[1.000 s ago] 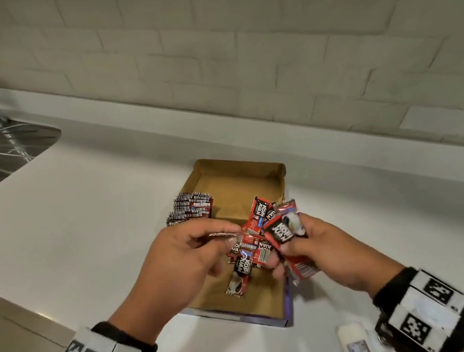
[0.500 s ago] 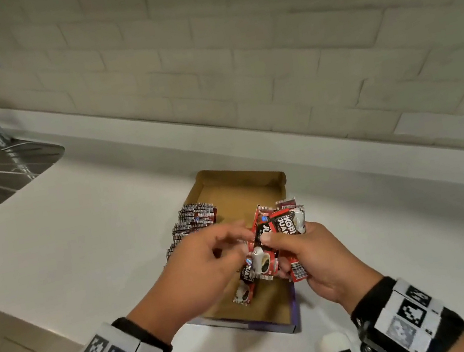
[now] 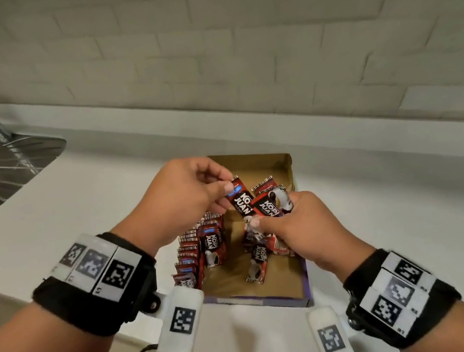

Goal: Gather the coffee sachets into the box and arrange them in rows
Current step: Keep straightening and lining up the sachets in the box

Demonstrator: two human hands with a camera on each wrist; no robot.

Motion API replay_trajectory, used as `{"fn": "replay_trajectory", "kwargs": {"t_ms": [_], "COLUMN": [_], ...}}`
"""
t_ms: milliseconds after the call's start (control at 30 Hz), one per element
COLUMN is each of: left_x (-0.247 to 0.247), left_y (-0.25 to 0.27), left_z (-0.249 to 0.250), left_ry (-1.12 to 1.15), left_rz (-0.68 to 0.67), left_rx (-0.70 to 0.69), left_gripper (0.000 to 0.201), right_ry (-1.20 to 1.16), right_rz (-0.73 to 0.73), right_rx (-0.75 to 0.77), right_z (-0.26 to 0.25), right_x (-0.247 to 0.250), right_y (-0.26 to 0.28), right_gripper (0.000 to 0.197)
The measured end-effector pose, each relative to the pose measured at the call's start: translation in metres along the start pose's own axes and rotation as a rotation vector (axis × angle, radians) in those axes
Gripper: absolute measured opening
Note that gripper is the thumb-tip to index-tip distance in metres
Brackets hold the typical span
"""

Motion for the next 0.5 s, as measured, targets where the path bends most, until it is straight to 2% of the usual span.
{"fn": "replay_trajectory", "kwargs": {"t_ms": [67,200,267,367,500], "left_x": [0.003,0.018,0.025,0.022,0.005], "left_y": [-0.002,-0.006,-0.01,-0.019,-0.032], "left_z": [-0.004,-0.005,-0.011,-0.032,-0.068], "left_ry": [-0.084,-0.432,-0.483,-0.63,-0.808], "left_rz": [-0.037,-0.031,-0.056,-0.148,-0.292], "left_rx": [0.037,0.035,0.063,0.127,0.169], "left_gripper": [0.007,0.009,0.008,0.005,0.004], "right_ry": [0.056,0.07,0.0,-0.167,-0.292], "right_rz": [0.02,0.019,0.01,0.009,0.017], "right_rx": [0.015,0.005,-0.076,-0.184,-0.231], "right_z": [0.0,0.007,0.018,0.039,0.054], "right_x": [0.001,0.0,0.003,0.011,0.016], "right_y": [0.0,0.0,0.001,0.004,0.009], "right_gripper": [0.013,0.006,0.007,0.02,0.018]}}
Point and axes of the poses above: each hand's wrist, its own y-axis away from the middle knuckle, its own x-axis out of the back of the hand, z = x × y, the point moved 7 cm from there along -y, towards the middle knuckle, and after that the axes turned 10 degrees about -z, right-handed, at the moved point
